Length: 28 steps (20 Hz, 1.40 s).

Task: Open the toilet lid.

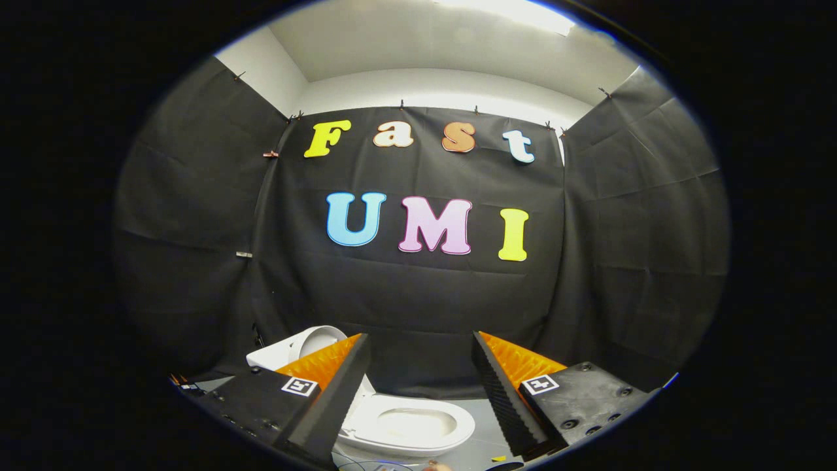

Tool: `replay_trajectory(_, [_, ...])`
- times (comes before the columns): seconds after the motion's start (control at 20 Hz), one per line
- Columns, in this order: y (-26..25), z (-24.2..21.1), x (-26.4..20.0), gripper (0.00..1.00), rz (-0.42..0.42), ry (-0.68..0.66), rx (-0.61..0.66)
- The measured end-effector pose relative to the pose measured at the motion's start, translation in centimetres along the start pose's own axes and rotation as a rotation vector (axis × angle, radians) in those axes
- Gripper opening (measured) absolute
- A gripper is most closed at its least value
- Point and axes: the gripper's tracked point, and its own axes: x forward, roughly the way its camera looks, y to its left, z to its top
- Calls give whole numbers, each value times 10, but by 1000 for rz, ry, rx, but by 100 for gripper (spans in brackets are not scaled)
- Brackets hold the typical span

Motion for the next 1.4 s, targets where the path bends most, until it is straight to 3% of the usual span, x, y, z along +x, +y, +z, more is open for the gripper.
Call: replay_trajectory(1.4, [5, -7, 5, 98, 0, 13, 4])
